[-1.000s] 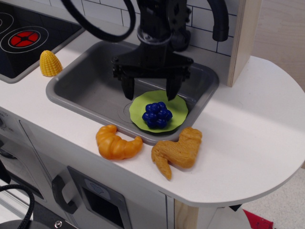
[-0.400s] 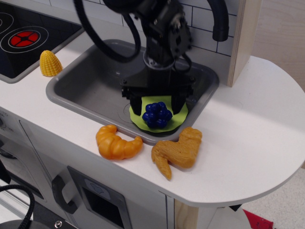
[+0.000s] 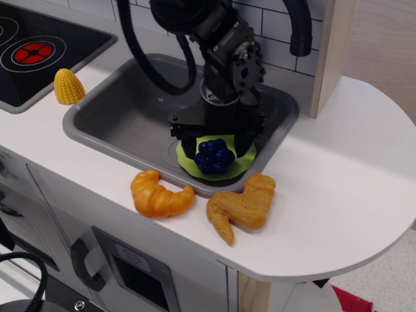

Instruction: Take blueberries off plate sink

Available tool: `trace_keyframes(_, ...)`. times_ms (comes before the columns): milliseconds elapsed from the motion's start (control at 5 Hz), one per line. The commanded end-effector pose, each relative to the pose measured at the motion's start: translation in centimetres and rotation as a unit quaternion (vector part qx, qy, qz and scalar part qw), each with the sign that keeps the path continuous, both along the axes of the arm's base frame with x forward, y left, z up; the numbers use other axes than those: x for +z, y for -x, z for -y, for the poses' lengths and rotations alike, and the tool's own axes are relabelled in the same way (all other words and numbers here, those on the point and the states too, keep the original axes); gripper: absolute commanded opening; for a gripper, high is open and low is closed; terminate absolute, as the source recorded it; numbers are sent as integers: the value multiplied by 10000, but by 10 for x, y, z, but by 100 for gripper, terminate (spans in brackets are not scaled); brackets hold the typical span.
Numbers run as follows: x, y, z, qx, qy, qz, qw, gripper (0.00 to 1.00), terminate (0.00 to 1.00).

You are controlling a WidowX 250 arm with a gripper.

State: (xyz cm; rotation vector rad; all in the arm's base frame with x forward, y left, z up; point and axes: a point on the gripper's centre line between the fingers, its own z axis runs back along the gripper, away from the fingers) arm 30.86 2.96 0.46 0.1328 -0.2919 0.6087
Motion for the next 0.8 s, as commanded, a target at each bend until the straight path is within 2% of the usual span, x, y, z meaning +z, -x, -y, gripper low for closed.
trace_keyframes(0,3,-7,2,44,-53,199,9998,100,0)
trace_keyframes(200,-3,-7,2,43,-94,232,9997,100,0)
trace_keyframes(400,-6,-7,4,48,-119,240,9996,0,0)
trace_keyframes(600,2,-9,2,143,-127,307,9993,0,0)
